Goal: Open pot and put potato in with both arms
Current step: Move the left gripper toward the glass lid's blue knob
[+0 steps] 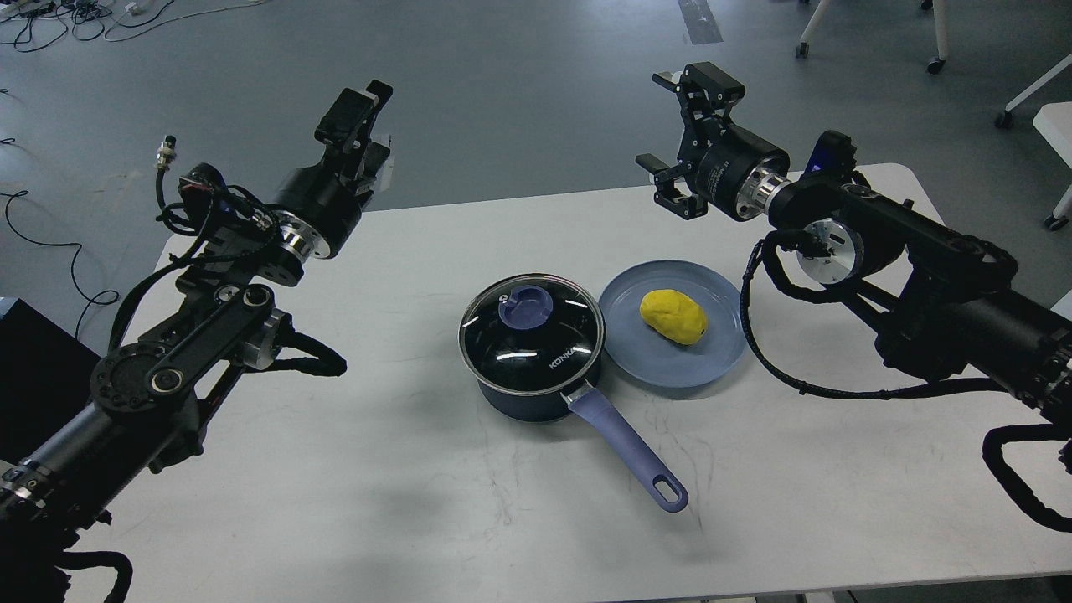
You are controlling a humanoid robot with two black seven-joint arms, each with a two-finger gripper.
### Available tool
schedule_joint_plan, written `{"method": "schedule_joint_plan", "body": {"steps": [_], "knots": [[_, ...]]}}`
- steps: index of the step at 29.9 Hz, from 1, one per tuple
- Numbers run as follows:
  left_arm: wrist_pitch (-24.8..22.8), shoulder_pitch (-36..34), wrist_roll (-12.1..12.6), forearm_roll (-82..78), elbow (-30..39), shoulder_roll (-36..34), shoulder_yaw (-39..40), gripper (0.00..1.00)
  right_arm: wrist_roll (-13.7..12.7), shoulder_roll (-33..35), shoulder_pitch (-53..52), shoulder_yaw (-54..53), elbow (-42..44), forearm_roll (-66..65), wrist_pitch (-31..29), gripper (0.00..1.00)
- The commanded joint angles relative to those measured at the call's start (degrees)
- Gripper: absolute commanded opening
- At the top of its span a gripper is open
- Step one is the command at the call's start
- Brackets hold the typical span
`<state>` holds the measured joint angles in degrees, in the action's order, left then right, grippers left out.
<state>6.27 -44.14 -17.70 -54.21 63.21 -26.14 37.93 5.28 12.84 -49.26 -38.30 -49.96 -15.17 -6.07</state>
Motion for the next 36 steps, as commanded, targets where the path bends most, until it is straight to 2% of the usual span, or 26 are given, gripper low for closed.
{"method": "schedule_joint_plan", "body": {"steps": [1,3,5,6,10,12,15,17,18,20,22,24,32,36], "knots": [[1.5,-0.2,-4.3,-6.8,0.3,-1.0,0.0,0.99,0.0,0.3,1.4,-1.5,0.0,0.1,-0.1,1.00],[5.1,-0.2,-4.4,-9.2,0.3,-1.0,-0.1,0.99,0.0,0.5,2.4,-2.5,0.0,0.1,-0.5,1.00],[5.6,-1.1,-4.0,-8.8,0.3,-1.5,-0.1,0.99,0.0,0.9,2.7,-2.6,-0.1,0.1,-0.5,1.00],[5.2,-1.4,-4.0,-8.7,0.3,-1.6,-0.1,0.99,0.0,1.0,2.7,-2.6,-0.1,0.1,-0.6,1.00],[-2.3,-1.8,-4.0,-7.9,-0.3,-1.8,-0.5,0.99,0.0,1.8,2.6,-3.2,-0.1,0.1,-0.6,1.00],[-2.9,-1.7,-3.6,-8.2,-0.9,-1.7,-1.3,0.98,0.0,2.0,2.6,-3.5,-0.1,0.1,-0.6,1.00],[-0.4,-2.8,-3.3,-9.6,-1.2,-1.8,-5.8,0.98,0.2,2.4,2.7,-4.2,0.0,0.1,-0.6,1.00],[4.2,-5.1,-3.7,-15.6,-1.2,-2.0,-10.5,0.98,0.2,3.0,2.8,-4.4,0.2,0.1,-0.6,1.00],[4.2,-5.1,-3.7,-15.7,-1.2,-2.0,-10.5,0.98,0.2,3.0,2.8,-4.4,0.2,0.1,-0.6,1.00],[7.0,-6.7,-3.7,-22.9,-1.2,-2.0,-14.3,0.98,0.2,3.2,2.8,-4.4,0.2,0.1,-0.6,1.00],[11.1,-7.2,-4.9,-34.9,-1.2,-2.0,-18.0,0.98,0.5,3.4,2.8,-4.5,0.2,0.1,-0.5,1.00],[13.1,-7.2,-6.1,-44.0,-1.2,-1.7,-19.6,0.98,0.6,4.1,2.8,-4.9,0.3,0.1,-0.5,1.00],[13.6,-7.7,-6.5,-61.7,-1.2,-1.3,-20.7,0.98,0.6,5.5,3.0,-6.2,1.9,0.1,-0.6,1.00],[15.3,-8.5,-6.6,-68.0,-2.0,-1.2,-26.5,0.98,0.6,5.6,3.2,-6.2,2.0,0.1,-0.6,1.00]]}}
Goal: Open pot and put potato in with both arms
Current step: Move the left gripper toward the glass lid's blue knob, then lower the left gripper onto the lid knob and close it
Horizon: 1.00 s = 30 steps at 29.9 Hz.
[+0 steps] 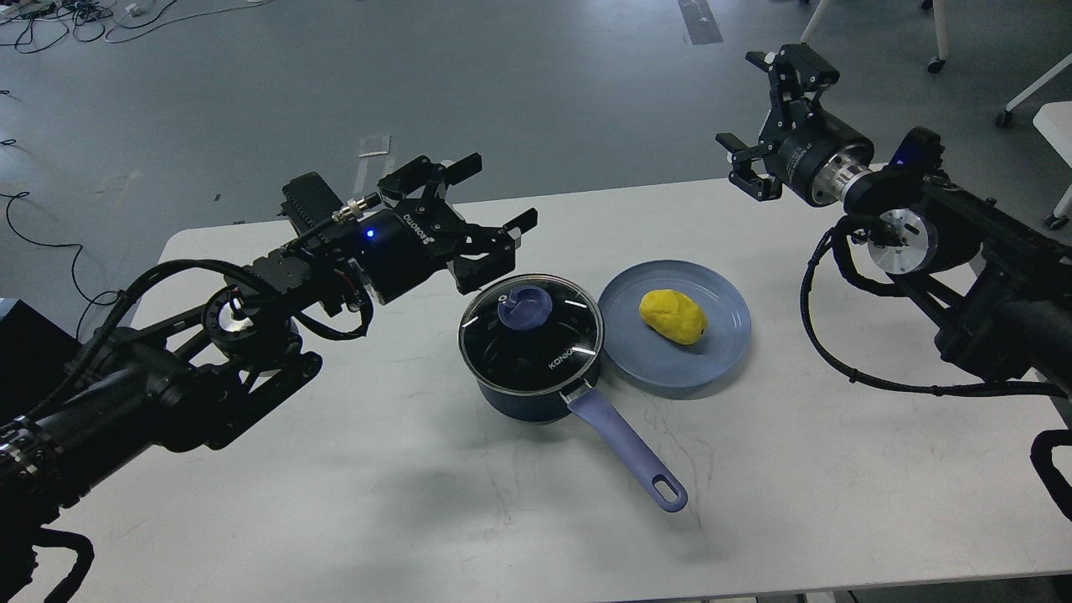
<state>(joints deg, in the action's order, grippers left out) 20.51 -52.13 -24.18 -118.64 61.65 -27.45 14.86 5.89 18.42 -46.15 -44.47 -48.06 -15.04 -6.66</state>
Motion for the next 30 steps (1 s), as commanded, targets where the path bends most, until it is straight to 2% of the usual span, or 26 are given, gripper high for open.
{"method": "schedule_joint_plan", "body": {"steps": [1,16,30], "knots": [[1.2,-0.7,-0.1,-3.7,-0.5,0.1,-4.0,0.98,0.0,0.1,0.1,0.0,0.1,0.0,0.1,1.00],[1.2,1.2,-0.1,-3.4,-2.8,4.2,-5.4,0.98,0.0,0.8,0.2,0.1,0.1,0.0,0.2,1.00],[1.2,2.9,-0.1,-3.3,-3.8,4.2,-6.5,0.90,0.0,0.8,0.2,0.3,0.2,0.0,0.3,1.00]]}}
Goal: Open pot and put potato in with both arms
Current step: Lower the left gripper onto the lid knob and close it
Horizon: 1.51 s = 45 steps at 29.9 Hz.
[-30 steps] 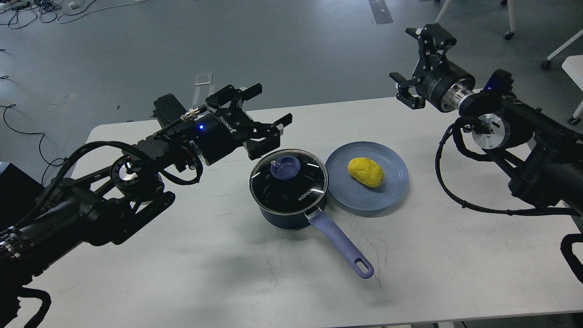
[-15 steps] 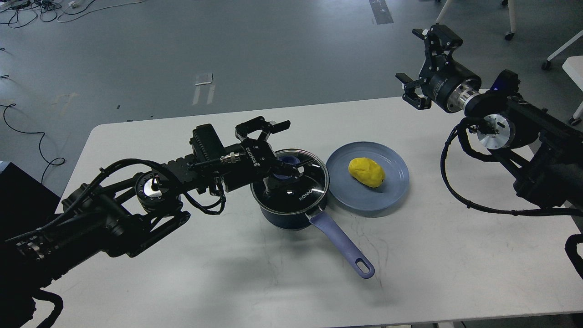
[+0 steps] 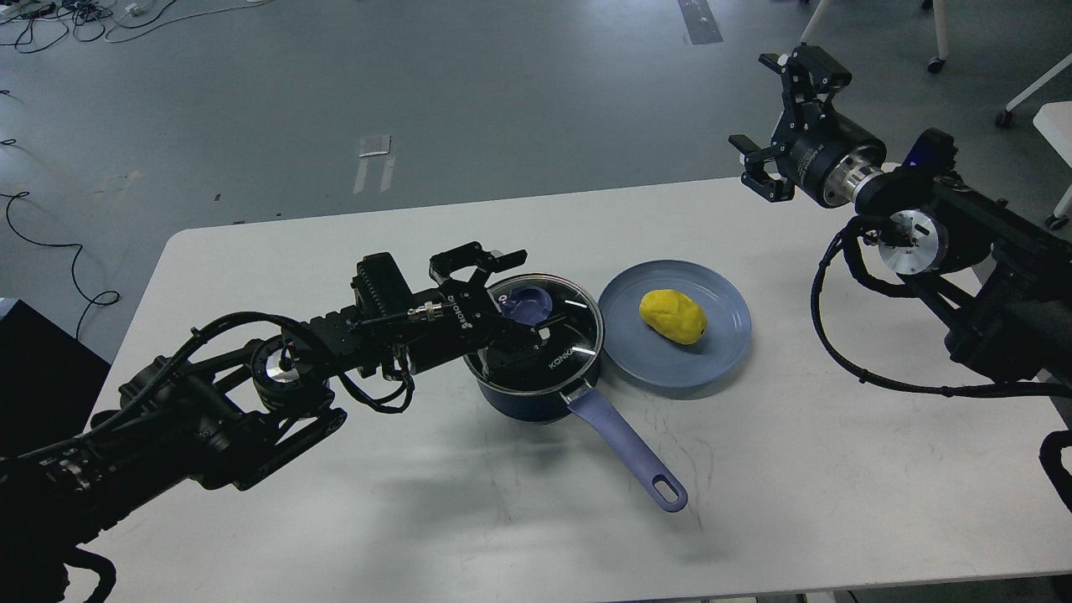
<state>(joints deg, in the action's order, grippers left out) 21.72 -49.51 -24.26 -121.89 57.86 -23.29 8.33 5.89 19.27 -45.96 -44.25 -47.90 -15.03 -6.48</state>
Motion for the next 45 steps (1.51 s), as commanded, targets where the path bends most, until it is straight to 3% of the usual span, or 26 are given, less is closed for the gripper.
{"method": "schedule_joint_plan", "body": {"steps": [1,2,5,11,15,26,33,45], "knots": [[-0.1,0.3,0.0,0.0,0.0,-0.1,0.0,0.83,0.0,0.0,0.1,0.1,-0.1,0.0,0.2,1.00],[-0.2,0.4,0.0,0.0,0.0,-0.2,-0.1,0.76,0.0,0.0,0.1,0.1,-0.1,0.0,0.2,1.00],[-0.3,0.4,0.0,0.1,0.1,-0.3,-0.1,0.69,0.0,0.0,0.1,0.1,-0.1,0.0,0.3,1.00],[-0.4,0.6,-0.1,0.3,0.1,-0.4,-0.1,0.70,0.0,0.1,0.4,0.1,-0.1,0.0,0.3,1.00],[-0.5,0.6,-0.1,0.3,0.1,-0.3,-0.1,0.77,0.0,0.2,0.6,0.1,-0.1,0.0,0.3,1.00],[-1.5,2.1,-0.1,0.5,0.1,-0.4,-0.1,0.77,0.0,0.2,1.0,0.3,-0.1,-0.1,0.3,1.00],[-1.6,2.2,-0.2,0.7,0.1,-0.7,-0.1,0.59,0.0,0.2,1.0,0.3,-0.1,-0.1,0.3,1.00],[-1.9,2.3,-0.5,0.7,0.1,-0.5,-0.1,0.67,0.0,0.6,1.5,0.3,-0.1,-0.1,0.3,1.00]]}}
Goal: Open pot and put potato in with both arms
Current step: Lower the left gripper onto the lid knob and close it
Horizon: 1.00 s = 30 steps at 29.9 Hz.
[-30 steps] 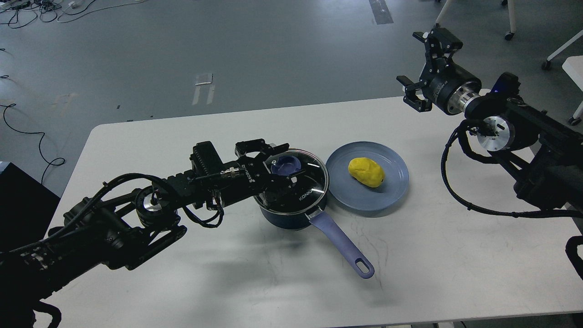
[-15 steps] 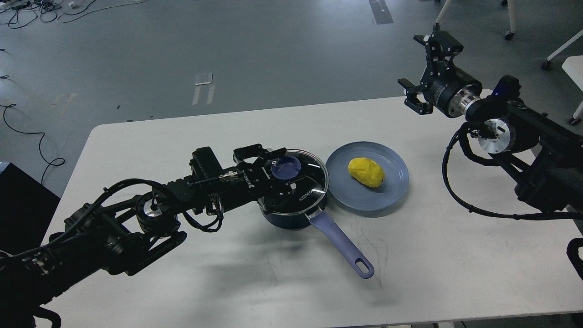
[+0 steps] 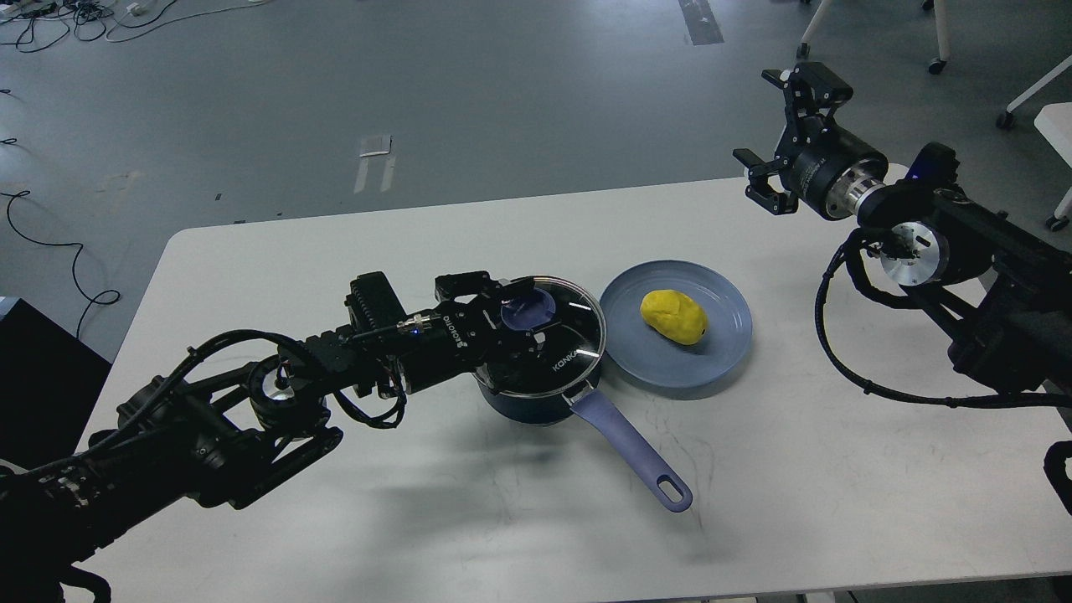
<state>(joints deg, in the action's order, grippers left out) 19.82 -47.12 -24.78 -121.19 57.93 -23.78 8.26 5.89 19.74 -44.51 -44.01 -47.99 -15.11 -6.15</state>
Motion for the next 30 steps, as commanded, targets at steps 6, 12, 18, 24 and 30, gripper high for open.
{"method": "schedule_joint_plan", "body": {"steps": [6,12,18,24,30], "knots": [[0.0,0.0,0.0,0.0,0.0,0.2,0.0,0.69,0.1,0.1,0.0,0.0,0.0,0.0,0.0,1.00],[0.0,-0.8,-0.1,2.1,0.1,-0.1,0.2,0.74,0.1,0.2,0.1,0.0,0.0,0.1,0.0,1.00],[0.0,-1.8,-0.5,3.6,0.1,-0.1,0.2,0.76,0.1,0.2,0.2,0.0,0.1,0.0,0.0,1.00],[0.1,-1.0,-0.7,3.6,0.1,0.1,0.1,0.76,0.1,0.2,0.2,0.1,0.1,0.0,0.0,1.00],[0.0,-0.7,-0.7,3.6,-0.1,0.0,-0.1,0.76,0.1,0.2,0.2,0.1,0.1,0.0,0.0,1.00]]}}
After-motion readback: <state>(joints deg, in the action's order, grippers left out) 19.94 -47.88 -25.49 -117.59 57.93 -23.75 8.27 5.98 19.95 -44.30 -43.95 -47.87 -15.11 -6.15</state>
